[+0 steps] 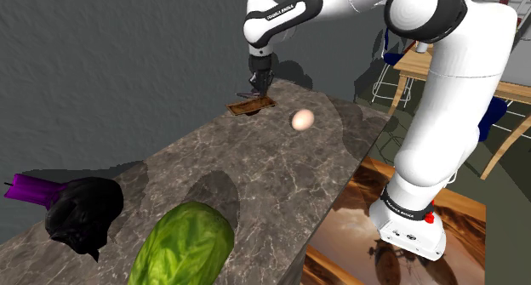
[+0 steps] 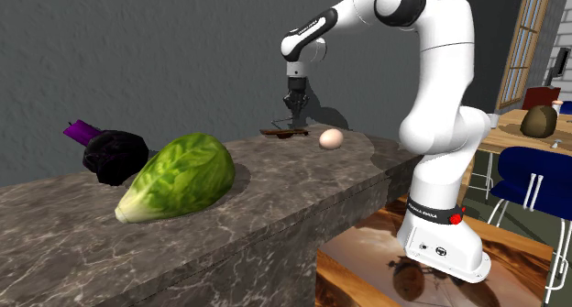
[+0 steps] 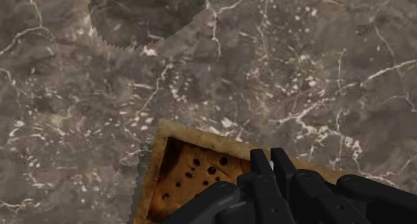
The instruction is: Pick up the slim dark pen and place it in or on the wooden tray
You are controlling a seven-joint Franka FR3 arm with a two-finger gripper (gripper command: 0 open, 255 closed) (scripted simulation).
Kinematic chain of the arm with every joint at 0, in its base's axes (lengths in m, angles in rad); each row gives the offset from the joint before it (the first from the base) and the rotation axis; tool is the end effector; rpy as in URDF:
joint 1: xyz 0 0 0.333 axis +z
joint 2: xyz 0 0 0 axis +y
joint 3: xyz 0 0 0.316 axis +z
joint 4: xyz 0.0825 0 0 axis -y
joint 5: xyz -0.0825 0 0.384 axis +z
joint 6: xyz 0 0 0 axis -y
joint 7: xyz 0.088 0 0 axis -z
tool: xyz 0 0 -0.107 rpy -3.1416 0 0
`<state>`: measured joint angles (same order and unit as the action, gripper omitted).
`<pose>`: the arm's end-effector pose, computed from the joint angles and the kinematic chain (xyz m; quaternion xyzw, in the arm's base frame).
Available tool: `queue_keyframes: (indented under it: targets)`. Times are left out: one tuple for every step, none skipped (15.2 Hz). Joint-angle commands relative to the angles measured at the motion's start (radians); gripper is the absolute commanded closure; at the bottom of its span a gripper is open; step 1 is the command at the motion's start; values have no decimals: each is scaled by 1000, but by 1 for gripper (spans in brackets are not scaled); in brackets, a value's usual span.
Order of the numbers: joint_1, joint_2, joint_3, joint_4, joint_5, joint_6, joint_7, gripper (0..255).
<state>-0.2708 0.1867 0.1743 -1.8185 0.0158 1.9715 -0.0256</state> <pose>0.6036 -0.0625 0.4332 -0.9988 0.0399 0.0140 0.0242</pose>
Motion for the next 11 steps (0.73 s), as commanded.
queue_keyframes:
  targets:
    - [-1, 8, -1, -20, -1, 28, -2, 255]
    - [0, 12, -1, -28, -2, 40, -2, 255]
    - [0, 16, -1, -36, -2, 53, -2, 255]
    - [0, 21, -1, -44, -3, 65, -2, 255]
    - [0, 26, -2, -51, -4, 77, -1, 255]
    - [0, 31, -2, -59, -5, 89, -1, 255]
    - [1, 37, -2, -68, -6, 105, -1, 255]
    - [1, 37, -2, -68, -6, 105, -1, 255]
    - [1, 37, -2, -68, -6, 105, -1, 255]
    - [1, 37, -2, -68, -6, 105, -1, 255]
    - [1, 37, -2, -68, -6, 105, -1, 255]
